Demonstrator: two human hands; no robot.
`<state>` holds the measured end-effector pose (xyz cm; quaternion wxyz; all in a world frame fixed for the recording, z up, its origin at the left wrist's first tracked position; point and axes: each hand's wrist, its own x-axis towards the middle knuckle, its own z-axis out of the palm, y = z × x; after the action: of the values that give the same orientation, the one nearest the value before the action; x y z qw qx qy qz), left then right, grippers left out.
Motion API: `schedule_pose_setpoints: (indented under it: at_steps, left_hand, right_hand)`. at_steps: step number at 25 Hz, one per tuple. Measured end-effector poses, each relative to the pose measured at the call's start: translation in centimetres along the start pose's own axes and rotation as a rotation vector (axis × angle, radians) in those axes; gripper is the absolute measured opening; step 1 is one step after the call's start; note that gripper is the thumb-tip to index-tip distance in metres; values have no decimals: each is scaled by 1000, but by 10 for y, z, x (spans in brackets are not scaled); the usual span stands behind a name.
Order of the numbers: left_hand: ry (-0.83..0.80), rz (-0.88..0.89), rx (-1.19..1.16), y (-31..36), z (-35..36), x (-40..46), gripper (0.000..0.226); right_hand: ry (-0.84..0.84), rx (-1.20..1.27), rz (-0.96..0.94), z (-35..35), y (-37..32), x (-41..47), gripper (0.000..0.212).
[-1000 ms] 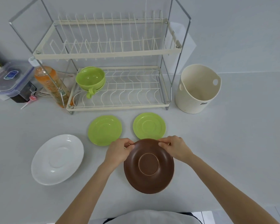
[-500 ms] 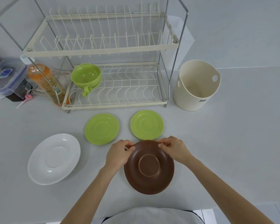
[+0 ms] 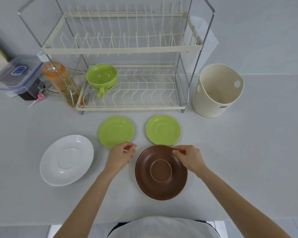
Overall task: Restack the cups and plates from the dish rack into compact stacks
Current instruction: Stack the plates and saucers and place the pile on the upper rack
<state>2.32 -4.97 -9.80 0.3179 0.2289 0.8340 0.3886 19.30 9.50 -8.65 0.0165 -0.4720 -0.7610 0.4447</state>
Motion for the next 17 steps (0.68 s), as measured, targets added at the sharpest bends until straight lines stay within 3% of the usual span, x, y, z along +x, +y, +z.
schedule_pose_setpoints:
  at_steps: [2,5,7,10,14,17]
  left_hand:
    - [138,-20,-30,-9,-22,0,14]
    - [395,-9,112,-23,-56,-1,24]
    - [474,-14,195,-33,-79,-1,30]
    - [560,-153,365,-50,-110,0,45]
    - [551,-388,414,-69,-145,-1,60]
    - [486,-470,360,-86,-157,0,57]
  right_hand:
    - [7,40,24,7,-4,-1,27]
    - [9,73,52,17,-12,1,27]
    - [3,84,66,24,-17,2,27]
    - [-4,96,75,33,-21,3,27]
    - [-6,110,79,43,-28,2,26]
    - [-3,110,86,47,-31,3,26]
